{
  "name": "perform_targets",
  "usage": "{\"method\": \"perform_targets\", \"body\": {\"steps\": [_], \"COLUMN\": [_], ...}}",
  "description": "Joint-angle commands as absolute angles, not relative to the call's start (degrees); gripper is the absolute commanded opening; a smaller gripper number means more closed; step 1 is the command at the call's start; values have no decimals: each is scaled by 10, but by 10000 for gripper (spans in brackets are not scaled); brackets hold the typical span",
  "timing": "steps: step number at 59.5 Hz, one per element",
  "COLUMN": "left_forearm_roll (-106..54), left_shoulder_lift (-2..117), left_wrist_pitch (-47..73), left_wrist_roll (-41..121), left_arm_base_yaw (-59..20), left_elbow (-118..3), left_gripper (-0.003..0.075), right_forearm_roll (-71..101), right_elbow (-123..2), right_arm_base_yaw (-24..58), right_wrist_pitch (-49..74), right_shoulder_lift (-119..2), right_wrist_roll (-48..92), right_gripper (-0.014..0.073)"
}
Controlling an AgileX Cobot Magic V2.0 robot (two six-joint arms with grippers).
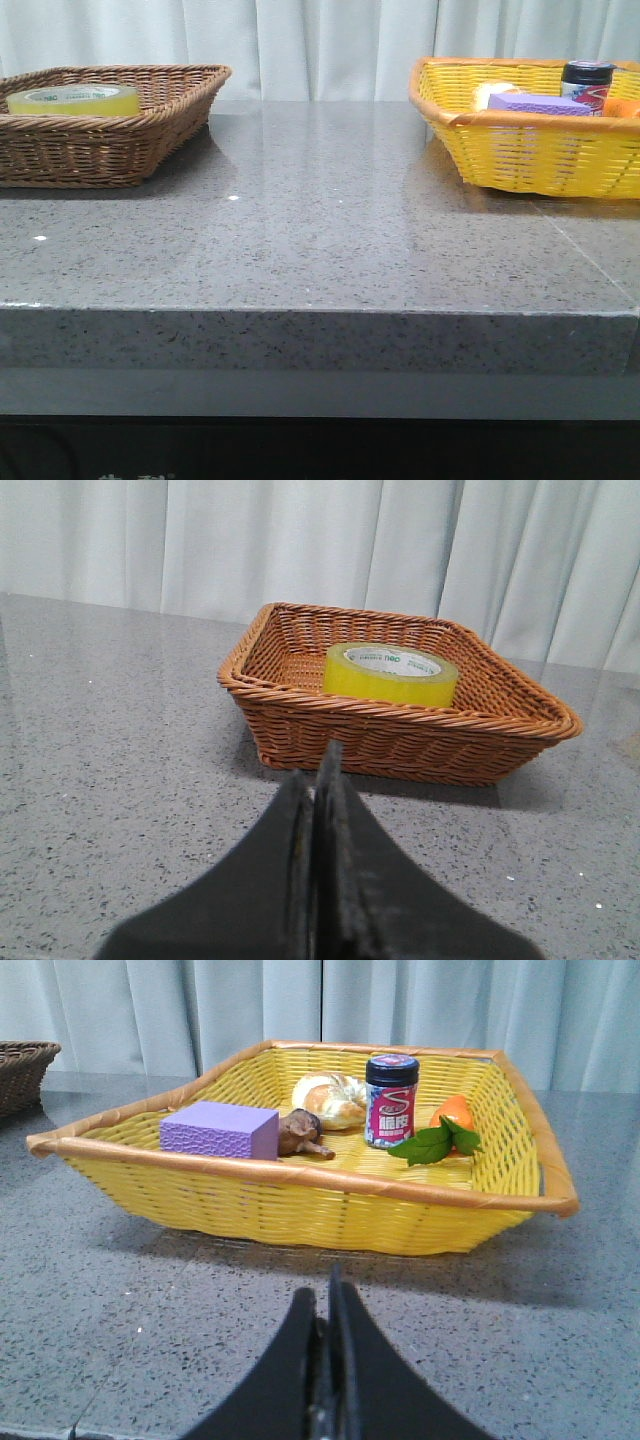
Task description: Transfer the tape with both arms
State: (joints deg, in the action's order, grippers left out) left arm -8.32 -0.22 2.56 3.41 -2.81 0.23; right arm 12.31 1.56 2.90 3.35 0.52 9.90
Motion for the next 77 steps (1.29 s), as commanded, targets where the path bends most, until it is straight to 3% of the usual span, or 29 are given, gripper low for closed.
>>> {"method": "perform_targets", "body": {"steps": [1, 24, 39, 77], "left_forearm_roll": [-88, -88, -88, -88], "left_shoulder_lift": [-12, -12, -12, -12], "left_wrist_pitch": [-20, -20, -20, -20], "left_wrist_roll": [33, 33, 33, 33], "left_arm_base_yaw": [-28, -28, -28, -28], "left_elbow": [6, 6, 6, 6], "left_gripper": [-20, -20, -20, -20], "right_forearm_roll": [124, 111, 29, 17], "right_elbow": [12, 12, 12, 12], "right_arm_base_yaw": [28, 29, 29, 1], "right_wrist_pitch": [-16, -35, -53, -51], "right_shoulder_lift": [19, 19, 19, 19], "right_wrist_roll": [101, 92, -32, -33], "right_gripper": [-68, -68, -68, -68]}}
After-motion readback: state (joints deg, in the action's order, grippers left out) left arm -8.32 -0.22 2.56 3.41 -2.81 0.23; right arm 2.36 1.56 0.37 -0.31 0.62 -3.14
